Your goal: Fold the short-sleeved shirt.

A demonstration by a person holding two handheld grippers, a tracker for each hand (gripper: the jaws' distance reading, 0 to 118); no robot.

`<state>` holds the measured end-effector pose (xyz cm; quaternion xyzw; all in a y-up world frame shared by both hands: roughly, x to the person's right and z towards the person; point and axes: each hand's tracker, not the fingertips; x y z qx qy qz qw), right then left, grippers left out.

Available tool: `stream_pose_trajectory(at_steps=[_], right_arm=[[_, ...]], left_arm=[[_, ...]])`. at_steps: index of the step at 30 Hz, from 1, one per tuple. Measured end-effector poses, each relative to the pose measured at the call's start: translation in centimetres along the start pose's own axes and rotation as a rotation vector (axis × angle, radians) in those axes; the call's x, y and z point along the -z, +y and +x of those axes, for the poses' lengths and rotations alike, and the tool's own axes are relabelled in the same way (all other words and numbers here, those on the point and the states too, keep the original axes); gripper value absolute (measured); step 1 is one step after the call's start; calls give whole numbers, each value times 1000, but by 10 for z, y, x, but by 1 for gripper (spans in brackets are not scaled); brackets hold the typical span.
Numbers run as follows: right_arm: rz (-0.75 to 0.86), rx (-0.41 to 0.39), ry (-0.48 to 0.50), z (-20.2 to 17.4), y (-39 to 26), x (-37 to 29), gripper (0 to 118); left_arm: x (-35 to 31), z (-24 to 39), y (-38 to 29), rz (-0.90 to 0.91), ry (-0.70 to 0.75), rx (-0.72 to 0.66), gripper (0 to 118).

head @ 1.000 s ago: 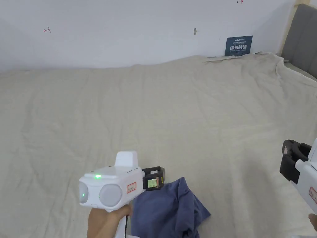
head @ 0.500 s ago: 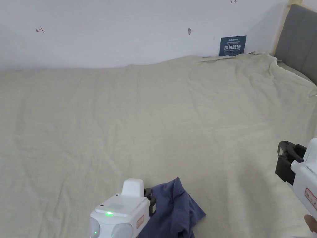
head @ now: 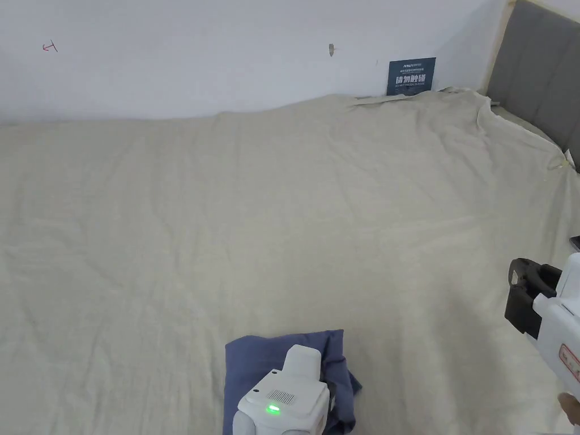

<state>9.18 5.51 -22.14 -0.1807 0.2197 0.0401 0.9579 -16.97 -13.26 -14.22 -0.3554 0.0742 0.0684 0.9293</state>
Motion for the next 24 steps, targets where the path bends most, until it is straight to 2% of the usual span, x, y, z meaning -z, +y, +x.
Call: stream_pose_trajectory(at_steps=[7, 10, 18, 24], right_arm=[[0, 2, 0, 2, 1, -1, 0], [3, 5, -6, 3, 1, -3, 0], [18, 11, -9, 1, 3, -9, 0], [53, 4, 7, -11, 8, -14, 0]], left_arm=[[15, 23, 0, -15, -39, 27, 0], [2, 22, 5, -5, -61, -34, 0], [-33, 20, 37, 159, -116, -44, 0], [-66, 3, 66, 289, -78, -15, 0]])
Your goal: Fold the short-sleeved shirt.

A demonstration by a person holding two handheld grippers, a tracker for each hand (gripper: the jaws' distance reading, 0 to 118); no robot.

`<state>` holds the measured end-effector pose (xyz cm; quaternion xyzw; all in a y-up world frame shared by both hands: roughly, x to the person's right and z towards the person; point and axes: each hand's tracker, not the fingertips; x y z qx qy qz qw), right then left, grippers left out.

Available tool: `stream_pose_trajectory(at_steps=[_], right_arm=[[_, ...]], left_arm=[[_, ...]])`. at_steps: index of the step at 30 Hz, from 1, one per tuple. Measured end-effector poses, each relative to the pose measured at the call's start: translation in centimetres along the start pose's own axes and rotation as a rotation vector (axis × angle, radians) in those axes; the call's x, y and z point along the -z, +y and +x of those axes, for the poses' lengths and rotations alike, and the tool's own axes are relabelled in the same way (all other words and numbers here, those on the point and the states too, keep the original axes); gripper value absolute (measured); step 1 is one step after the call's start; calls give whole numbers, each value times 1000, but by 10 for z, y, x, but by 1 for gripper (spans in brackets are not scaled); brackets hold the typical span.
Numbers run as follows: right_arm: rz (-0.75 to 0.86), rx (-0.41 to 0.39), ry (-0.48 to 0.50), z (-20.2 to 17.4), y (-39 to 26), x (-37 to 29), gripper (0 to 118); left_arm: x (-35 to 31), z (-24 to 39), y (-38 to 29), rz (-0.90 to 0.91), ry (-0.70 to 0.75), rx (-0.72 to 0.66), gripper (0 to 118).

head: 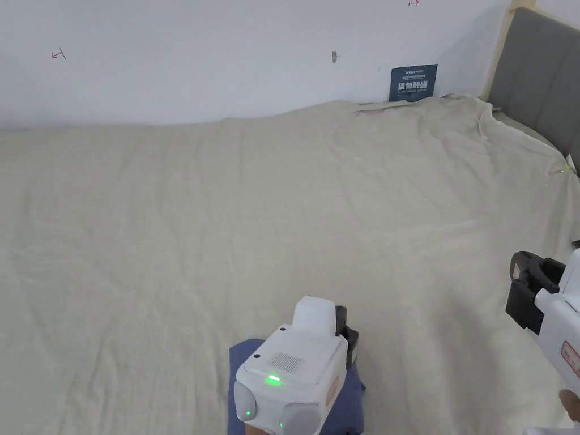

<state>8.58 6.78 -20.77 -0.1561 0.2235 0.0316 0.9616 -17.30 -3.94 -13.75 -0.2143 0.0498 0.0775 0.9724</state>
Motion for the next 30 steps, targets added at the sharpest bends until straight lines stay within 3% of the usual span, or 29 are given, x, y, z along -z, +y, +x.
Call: stream_pose_trajectory(at_steps=[14, 30], right_arm=[[132, -24, 48, -42, 12, 2, 0], [272, -75, 47, -81, 10, 19, 0]], left_arm=[[-66, -84, 56, 240, 268, 46, 0], [-129, -168, 58, 402, 528, 18, 0]])
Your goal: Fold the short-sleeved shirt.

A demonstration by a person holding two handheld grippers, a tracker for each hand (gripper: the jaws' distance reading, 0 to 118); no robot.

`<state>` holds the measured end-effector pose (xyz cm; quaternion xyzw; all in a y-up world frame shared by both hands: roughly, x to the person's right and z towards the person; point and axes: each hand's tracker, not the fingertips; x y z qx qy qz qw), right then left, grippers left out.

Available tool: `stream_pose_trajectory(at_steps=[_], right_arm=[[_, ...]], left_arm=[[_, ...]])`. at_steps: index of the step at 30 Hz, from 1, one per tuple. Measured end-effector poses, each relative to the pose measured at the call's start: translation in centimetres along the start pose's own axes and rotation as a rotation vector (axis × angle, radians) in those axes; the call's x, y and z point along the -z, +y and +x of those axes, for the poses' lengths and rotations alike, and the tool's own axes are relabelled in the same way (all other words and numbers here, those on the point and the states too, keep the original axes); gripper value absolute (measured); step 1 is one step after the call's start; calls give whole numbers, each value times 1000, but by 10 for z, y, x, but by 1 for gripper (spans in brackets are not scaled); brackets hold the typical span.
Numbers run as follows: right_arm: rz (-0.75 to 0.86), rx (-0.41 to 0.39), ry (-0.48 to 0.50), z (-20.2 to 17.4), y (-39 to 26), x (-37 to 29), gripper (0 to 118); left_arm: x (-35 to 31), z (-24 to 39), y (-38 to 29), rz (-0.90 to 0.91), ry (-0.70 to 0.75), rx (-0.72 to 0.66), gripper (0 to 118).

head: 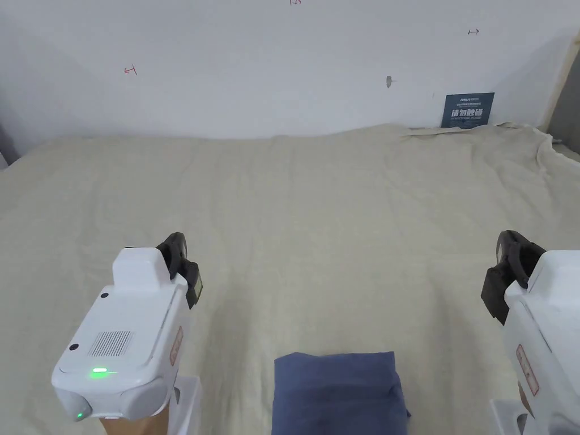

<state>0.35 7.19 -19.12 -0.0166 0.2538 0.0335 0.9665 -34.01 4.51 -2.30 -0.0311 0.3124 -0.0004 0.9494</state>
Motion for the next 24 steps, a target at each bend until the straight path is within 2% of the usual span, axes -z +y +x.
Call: stream_pose_trajectory(at_steps=[15, 24], right_arm=[[-44, 13, 49, -19, -19, 7, 0], [-282, 43, 123, -57, -92, 26, 0]], left_arm=[[-3, -6, -10, -46, -2, -7, 0], [-2, -9, -30, -128, -30, -32, 0]])
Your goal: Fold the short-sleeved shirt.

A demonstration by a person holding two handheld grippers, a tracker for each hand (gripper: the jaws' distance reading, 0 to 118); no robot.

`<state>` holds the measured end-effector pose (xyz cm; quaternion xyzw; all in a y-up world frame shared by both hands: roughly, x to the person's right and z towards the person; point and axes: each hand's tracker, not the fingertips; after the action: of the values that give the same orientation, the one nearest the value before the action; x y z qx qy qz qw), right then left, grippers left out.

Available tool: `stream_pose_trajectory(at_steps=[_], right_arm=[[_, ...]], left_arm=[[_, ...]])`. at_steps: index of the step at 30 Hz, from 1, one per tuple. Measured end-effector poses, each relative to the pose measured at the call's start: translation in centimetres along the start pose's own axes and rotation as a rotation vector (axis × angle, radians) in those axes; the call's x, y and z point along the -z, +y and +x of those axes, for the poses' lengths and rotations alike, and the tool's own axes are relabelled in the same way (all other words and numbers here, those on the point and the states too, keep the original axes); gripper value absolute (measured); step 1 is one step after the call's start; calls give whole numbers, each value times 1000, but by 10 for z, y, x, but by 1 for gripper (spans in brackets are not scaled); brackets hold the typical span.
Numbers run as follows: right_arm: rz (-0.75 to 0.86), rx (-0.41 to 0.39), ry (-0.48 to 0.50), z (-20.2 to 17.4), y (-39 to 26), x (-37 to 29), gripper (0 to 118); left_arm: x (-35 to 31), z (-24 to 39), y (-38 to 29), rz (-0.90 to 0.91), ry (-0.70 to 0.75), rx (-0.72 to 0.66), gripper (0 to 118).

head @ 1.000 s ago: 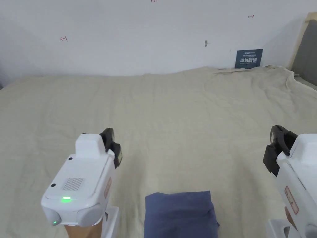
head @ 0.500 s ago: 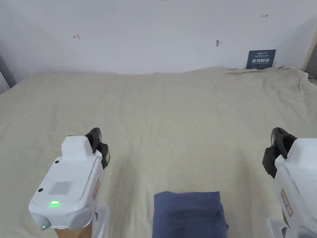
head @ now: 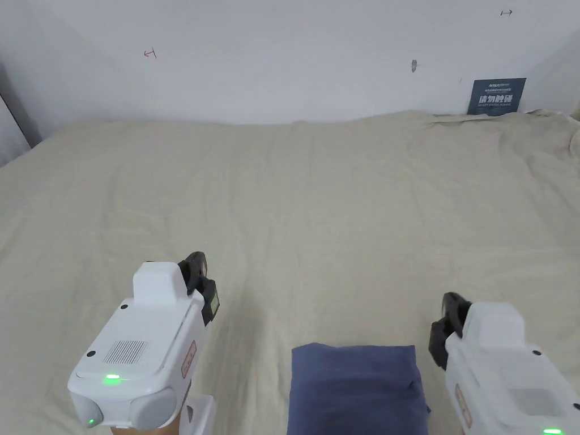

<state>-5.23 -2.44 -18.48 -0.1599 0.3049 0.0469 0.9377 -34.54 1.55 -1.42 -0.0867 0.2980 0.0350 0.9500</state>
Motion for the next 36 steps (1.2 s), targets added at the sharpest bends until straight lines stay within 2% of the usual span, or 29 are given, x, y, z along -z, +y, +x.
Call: stream_pose_trajectory(at_steps=[4, 14, 21, 24, 28, 31, 32, 33, 34, 35, 36], right_arm=[[-106, 8, 30, -11, -35, 22, 0], [-276, -8, 24, -30, -101, 52, 0], [-312, -4, 2, -35, -136, 67, 0], [-267, -51, -8, -39, -144, 67, 0], [-243, -41, -4, -37, -149, 63, 0], [-244, -36, 2, -36, -148, 63, 0], [-245, -41, 3, -36, -148, 63, 0], [-245, -44, 4, -36, -147, 63, 0], [-246, -46, 5, -36, -147, 63, 0], [-247, -45, 6, -36, -147, 63, 0], [-248, -42, 8, -35, -147, 62, 0]], left_arm=[[1, -3, -8, -32, -2, -4, 0], [6, -10, -35, -143, -37, -40, 0], [14, -5, -64, -308, -121, -142, 0], [20, 2, -76, -414, -172, -178, 0], [33, 12, -94, -569, -269, -277, 0], [50, 17, -106, -735, -361, -360, 15], [55, 19, -110, -779, -392, -381, 26], [59, 22, -113, -820, -415, -401, 52], [64, 25, -116, -843, -417, -394, 73], [68, 28, -119, -864, -421, -395, 88], [72, 31, -121, -892, -428, -387, 98]])
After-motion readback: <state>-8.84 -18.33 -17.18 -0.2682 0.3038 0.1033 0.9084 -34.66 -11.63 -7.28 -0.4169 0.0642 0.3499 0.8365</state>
